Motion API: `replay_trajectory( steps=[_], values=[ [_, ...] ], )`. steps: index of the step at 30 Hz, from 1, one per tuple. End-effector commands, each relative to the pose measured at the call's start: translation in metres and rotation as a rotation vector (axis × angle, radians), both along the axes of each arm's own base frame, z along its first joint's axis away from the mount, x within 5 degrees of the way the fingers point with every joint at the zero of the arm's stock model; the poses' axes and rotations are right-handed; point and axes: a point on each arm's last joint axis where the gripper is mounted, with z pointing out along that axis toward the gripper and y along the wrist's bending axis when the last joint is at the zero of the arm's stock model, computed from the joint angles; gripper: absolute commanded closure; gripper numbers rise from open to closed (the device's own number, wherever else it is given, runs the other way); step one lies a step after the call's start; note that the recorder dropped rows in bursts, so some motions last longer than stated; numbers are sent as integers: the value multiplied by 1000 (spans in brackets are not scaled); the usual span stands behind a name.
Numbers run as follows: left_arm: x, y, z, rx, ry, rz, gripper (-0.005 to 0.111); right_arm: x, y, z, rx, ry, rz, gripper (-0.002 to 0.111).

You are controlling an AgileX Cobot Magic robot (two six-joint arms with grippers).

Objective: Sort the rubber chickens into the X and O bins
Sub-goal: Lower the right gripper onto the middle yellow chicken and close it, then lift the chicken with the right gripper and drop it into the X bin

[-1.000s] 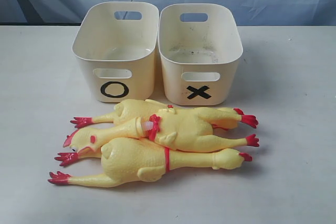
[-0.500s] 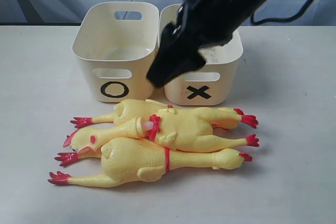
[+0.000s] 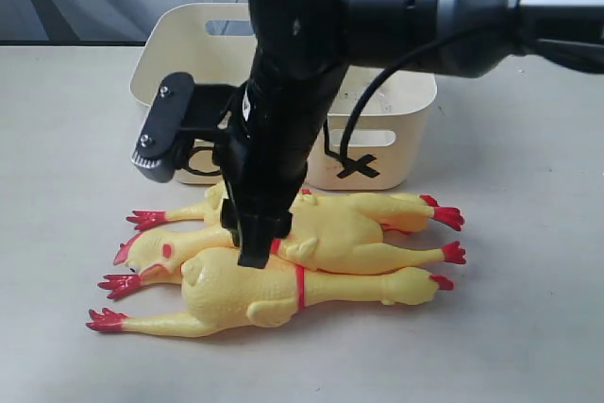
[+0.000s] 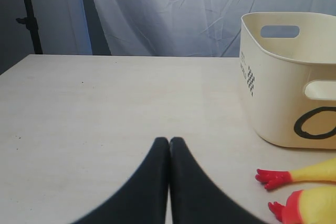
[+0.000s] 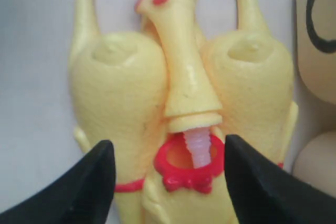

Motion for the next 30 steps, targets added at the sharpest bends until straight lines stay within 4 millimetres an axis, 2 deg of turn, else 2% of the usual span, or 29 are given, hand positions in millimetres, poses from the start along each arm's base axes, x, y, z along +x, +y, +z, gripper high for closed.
replay_trajectory(
  steps=[1,7,10,13,14,15,16,17,18,21,27,30],
  values=[
    [0,0,2,-4,-21,-3,107,12,-8,-20,-161,-66,-34,51],
    [0,0,2,-4,-21,-3,107,18,-18,-34,-325,-94,3,51],
    [0,0,2,-4,-21,-3,107,20,-20,-42,-349,-56,-18,51],
    [0,0,2,-4,-21,-3,107,22,-26,-65,-439,42,-75,53],
    [0,0,2,-4,-21,-3,107,22,-28,-70,-474,56,-71,56],
    [0,0,2,-4,-21,-3,107,22,-31,-77,-541,70,-62,71],
    [0,0,2,-4,-21,-3,107,24,-32,-80,-560,59,-54,81],
    [0,0,2,-4,-21,-3,107,27,-34,-82,-589,31,-42,102],
    [0,0,2,-4,-21,-3,107,29,-35,-82,-600,14,-40,108],
    [0,0,2,-4,-21,-3,107,33,-39,-70,-616,-64,-72,108],
    [0,0,2,-4,-21,-3,107,29,-43,-33,-535,-121,-117,108],
    [0,0,2,-4,-21,-3,107,27,-49,-13,-470,-121,-152,95]
  ],
)
